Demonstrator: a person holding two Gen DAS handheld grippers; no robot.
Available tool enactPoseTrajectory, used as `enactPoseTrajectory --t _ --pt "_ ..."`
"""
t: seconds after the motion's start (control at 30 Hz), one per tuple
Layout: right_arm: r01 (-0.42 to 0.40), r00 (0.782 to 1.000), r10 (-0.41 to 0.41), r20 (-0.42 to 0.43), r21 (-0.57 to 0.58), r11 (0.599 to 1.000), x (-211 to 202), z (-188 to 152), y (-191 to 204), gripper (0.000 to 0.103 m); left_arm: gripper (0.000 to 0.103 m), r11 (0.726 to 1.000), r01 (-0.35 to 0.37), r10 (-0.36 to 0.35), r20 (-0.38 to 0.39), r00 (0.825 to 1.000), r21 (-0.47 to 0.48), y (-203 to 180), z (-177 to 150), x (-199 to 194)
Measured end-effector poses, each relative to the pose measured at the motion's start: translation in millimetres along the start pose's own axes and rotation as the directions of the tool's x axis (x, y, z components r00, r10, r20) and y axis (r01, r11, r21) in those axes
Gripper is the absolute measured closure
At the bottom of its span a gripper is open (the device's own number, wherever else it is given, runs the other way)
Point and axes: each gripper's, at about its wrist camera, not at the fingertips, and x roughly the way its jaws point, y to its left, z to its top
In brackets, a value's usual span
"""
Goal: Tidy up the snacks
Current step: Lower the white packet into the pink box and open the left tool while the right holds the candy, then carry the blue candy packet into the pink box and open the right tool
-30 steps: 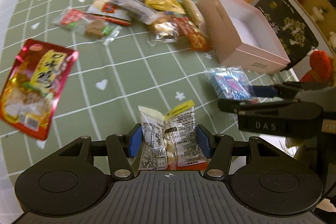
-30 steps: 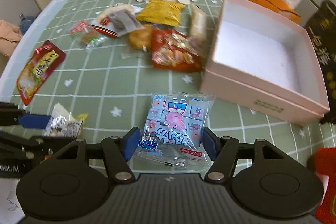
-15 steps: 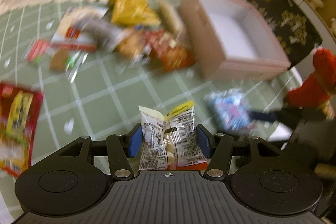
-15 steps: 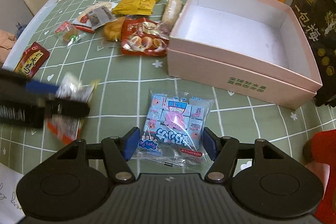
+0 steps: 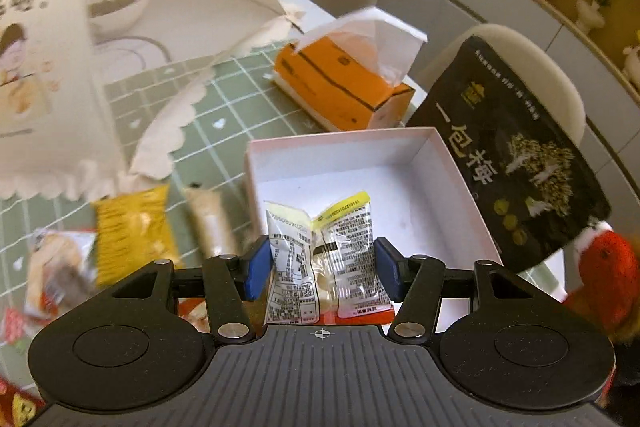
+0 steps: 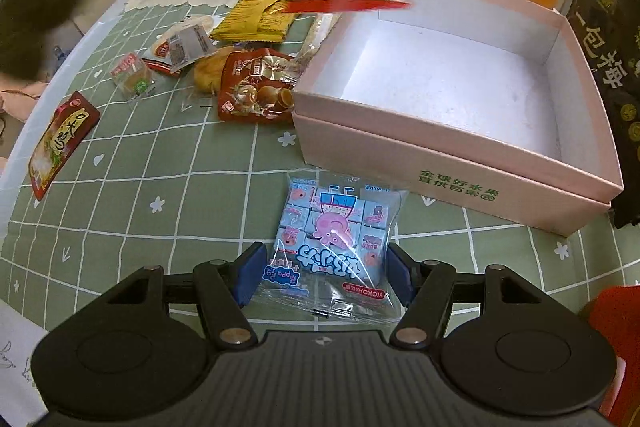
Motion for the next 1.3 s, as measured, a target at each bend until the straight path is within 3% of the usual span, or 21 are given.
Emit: enactPoseTrajectory --t 0.17,0.27,0.47,0.6,0.73,0.8,0.83,1.0,1.3 --pt "-0.005 1.0 0.005 -0.001 -0.022 1.0 -0.7 -1.9 1.6 0.038 0.042 0.998 -0.058 0.06 -0.064 0.996 0.04 -14.7 1.2 36.3" --pt "-0.01 1.0 0.01 -0.004 -0.022 1.0 0.0 -0.2 1.0 0.037 0.044 0.998 -0.042 0.045 -0.073 0.996 0.038 -15.4 -2.2 41.1" --pt "0.003 1.0 -0.003 -0.016 -0.009 1.0 0.7 4.6 6.4 0.038 0.044 1.0 -0.008 0.008 0.003 1.0 -0.026 3.5 -1.7 16.8" --pt "-0.015 1.0 0.015 0.016 0.008 1.0 -25.1 15.6 8.5 0.04 0.044 0.994 0.019 -0.012 0.067 0.998 -0.105 36.8 -12.4 -14.9" --pt "-0.018 0.996 0.019 0.091 -0.015 1.0 -60.0 35.0 12.8 0.04 0.045 0.977 0.005 0.014 0.089 0.996 -0.212 83.0 -37.2 -39.1" --pt "-0.003 0.993 0.005 0.121 -0.017 1.0 -69.6 47.8 12.4 0.069 0.045 0.966 -0.011 0.033 0.079 0.996 -0.259 104.2 -53.2 -45.8" --pt "0.004 0.992 -0.001 0.129 -0.019 1.0 -72.1 54.5 11.0 0.077 0.045 0.961 -0.02 0.041 0.069 0.997 -0.276 112.6 -61.9 -47.6" --pt "0.023 0.992 -0.019 0.128 -0.028 0.999 -64.3 76.6 9.0 0.077 0.045 0.939 -0.043 0.043 -0.008 0.999 -0.34 138.9 -108.7 -49.3" --pt "0.031 0.999 -0.03 0.045 -0.027 0.999 -40.7 54.9 21.2 0.074 0.045 0.944 -0.064 0.039 -0.083 0.996 -0.323 141.4 -163.9 -49.4"
